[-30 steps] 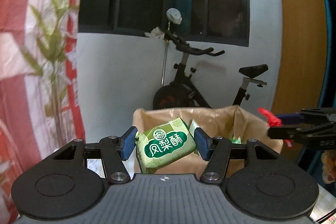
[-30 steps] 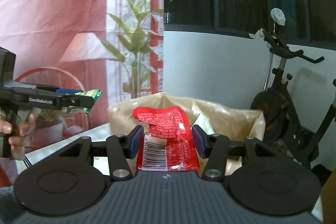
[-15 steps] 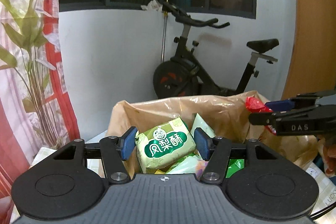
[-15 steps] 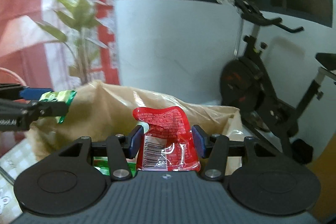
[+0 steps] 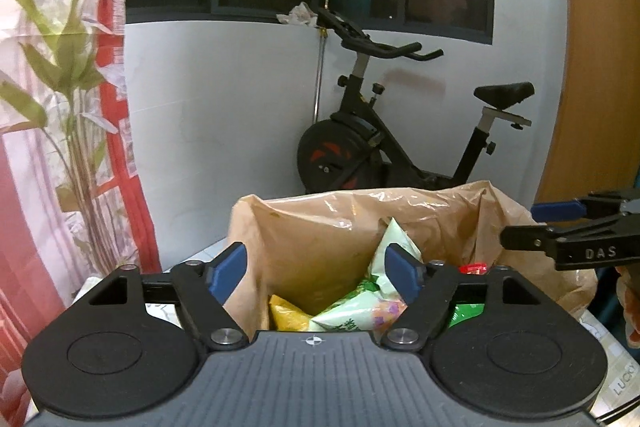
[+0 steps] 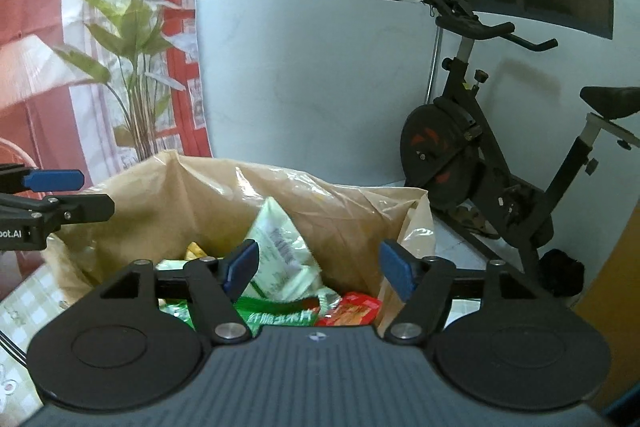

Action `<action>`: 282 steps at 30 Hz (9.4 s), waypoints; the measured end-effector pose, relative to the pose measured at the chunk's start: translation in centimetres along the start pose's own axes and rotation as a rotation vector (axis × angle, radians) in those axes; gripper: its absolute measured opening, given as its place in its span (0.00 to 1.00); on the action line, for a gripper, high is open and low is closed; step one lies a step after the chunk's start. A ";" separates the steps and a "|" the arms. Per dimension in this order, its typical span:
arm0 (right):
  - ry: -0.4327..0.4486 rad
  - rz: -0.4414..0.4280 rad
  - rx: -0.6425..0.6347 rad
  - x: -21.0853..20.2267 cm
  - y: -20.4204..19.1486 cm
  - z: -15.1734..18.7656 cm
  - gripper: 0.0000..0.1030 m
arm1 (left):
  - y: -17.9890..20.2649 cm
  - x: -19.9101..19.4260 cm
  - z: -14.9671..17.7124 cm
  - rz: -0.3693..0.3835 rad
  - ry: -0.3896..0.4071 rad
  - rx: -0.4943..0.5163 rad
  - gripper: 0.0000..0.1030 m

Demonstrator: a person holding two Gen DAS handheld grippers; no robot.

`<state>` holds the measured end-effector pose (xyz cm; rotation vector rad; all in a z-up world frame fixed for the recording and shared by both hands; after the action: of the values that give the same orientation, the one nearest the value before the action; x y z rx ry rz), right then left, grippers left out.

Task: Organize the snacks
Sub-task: 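Withdraw both tools from the box, then move left tool toward blue bread packet while right tool approaches white cracker packet, then grasp blue-wrapped bread cake with left tool while right tool lowers onto cracker packet, then grasp white cracker packet with right tool while left tool holds bread cake, then carry both held packets over the box, then open both tools to drop the packets into the box, then withdraw both tools from the box back toward the table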

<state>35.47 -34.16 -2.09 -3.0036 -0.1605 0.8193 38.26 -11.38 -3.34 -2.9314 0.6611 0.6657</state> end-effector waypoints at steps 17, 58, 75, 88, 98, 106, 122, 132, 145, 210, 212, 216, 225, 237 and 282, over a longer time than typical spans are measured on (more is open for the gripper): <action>0.053 -0.083 0.054 -6.5 -2.2 1.2 0.71 | -3.2 -8.4 2.0 -0.010 -0.001 -0.042 0.79; 0.083 -0.095 0.009 -11.4 -5.9 13.5 0.82 | -2.7 -12.3 17.1 -0.098 -0.132 -0.136 0.79; -0.185 -0.100 -0.015 -8.3 -7.5 21.7 0.75 | 0.5 -10.7 21.3 -0.006 -0.258 -0.131 0.79; -0.250 -0.109 -0.037 -7.6 -8.4 23.4 0.74 | 0.3 -10.0 21.1 -0.012 -0.262 -0.132 0.79; -0.262 -0.109 -0.020 -7.5 -8.0 23.7 0.74 | 5.0 -5.0 19.1 0.140 -0.303 -0.108 0.79; -0.260 -0.097 0.018 -7.5 -6.8 24.0 0.74 | 6.9 -1.1 21.2 0.142 -0.409 -0.139 0.79; -0.304 -0.120 0.023 -7.1 -6.8 24.9 0.67 | 8.1 -1.2 22.0 0.163 -0.385 -0.041 0.77; -0.326 -0.152 -0.001 -6.8 -7.5 25.0 0.52 | 4.9 -4.2 20.1 0.091 -0.290 -0.076 0.71; -0.332 -0.195 -0.082 -4.1 -8.7 23.5 0.50 | 0.5 -7.7 19.2 -0.015 -0.212 -0.158 0.71; 0.160 -0.167 -0.065 -3.8 -3.3 -1.2 0.49 | 1.5 -1.9 -1.5 0.048 0.099 -0.012 0.71; 0.139 -0.142 -0.073 -2.6 -2.7 -1.3 0.49 | 1.7 -0.5 -1.6 0.041 0.079 -0.003 0.71; 0.079 -0.075 -0.054 0.1 -1.4 -0.8 0.49 | 1.9 1.7 -1.6 0.025 0.037 0.013 0.71; 0.018 -0.013 -0.022 1.2 0.1 0.8 0.56 | 1.5 3.6 -0.9 0.015 -0.021 0.028 0.80; 0.059 -0.055 0.000 -2.9 -0.8 0.9 0.59 | 0.6 -1.8 -1.1 0.016 0.025 0.042 0.81; -0.063 -0.152 0.007 -8.0 -8.5 16.8 0.59 | -2.2 -10.5 17.4 -0.038 -0.187 -0.157 0.78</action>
<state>19.31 -26.67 -12.05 -2.9153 -0.3810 0.8967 23.72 -2.52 -14.66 -2.9605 0.5564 1.0159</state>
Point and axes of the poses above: each gripper's, at about its wrist camera, not at the fingertips, and x roughly the way its jaws point, y to its right, z to its underside, the point moved 5 cm from there along x, roughly the way its jaws point, and after that the axes turned 3 degrees about z, right-handed, at the moved point
